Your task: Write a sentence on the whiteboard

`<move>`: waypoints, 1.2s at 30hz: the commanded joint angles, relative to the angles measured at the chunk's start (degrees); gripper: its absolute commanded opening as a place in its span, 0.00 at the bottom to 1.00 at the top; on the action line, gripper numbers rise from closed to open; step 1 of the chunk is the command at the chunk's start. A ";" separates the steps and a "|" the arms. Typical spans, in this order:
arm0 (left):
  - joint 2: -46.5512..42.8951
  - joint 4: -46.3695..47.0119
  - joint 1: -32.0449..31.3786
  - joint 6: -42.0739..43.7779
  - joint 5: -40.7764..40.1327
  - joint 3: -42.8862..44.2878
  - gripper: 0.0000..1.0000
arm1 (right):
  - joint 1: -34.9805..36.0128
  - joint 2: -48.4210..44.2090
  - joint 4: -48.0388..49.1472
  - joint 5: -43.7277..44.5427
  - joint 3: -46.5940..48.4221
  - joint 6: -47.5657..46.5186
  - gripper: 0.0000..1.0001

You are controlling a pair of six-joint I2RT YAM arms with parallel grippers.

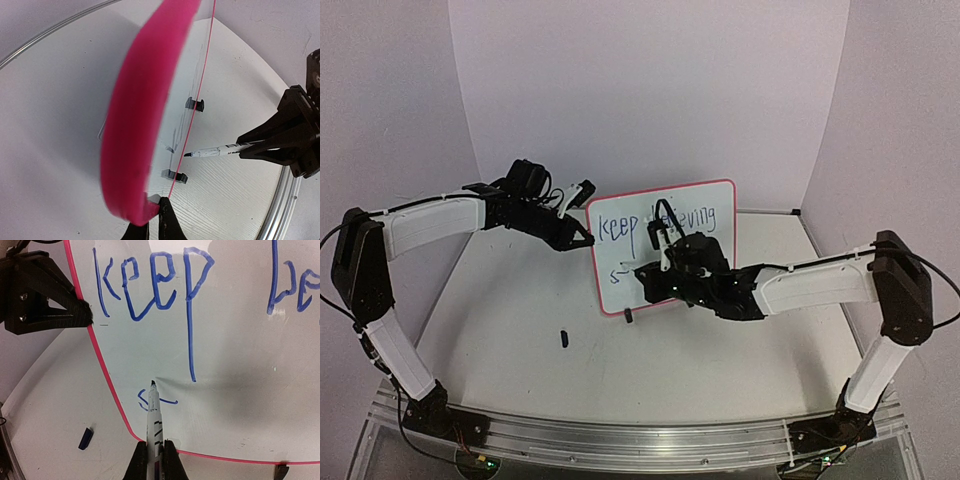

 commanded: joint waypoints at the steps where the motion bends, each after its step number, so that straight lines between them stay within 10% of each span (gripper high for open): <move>1: 2.65 -7.93 -1.27 2.54 -3.95 -1.03 0.00 | -0.35 1.24 1.15 1.33 1.87 -0.10 0.00; 36: 2.78 -8.02 -1.33 2.48 -3.82 -0.93 0.00 | -0.35 3.13 -2.25 0.07 -2.43 4.62 0.00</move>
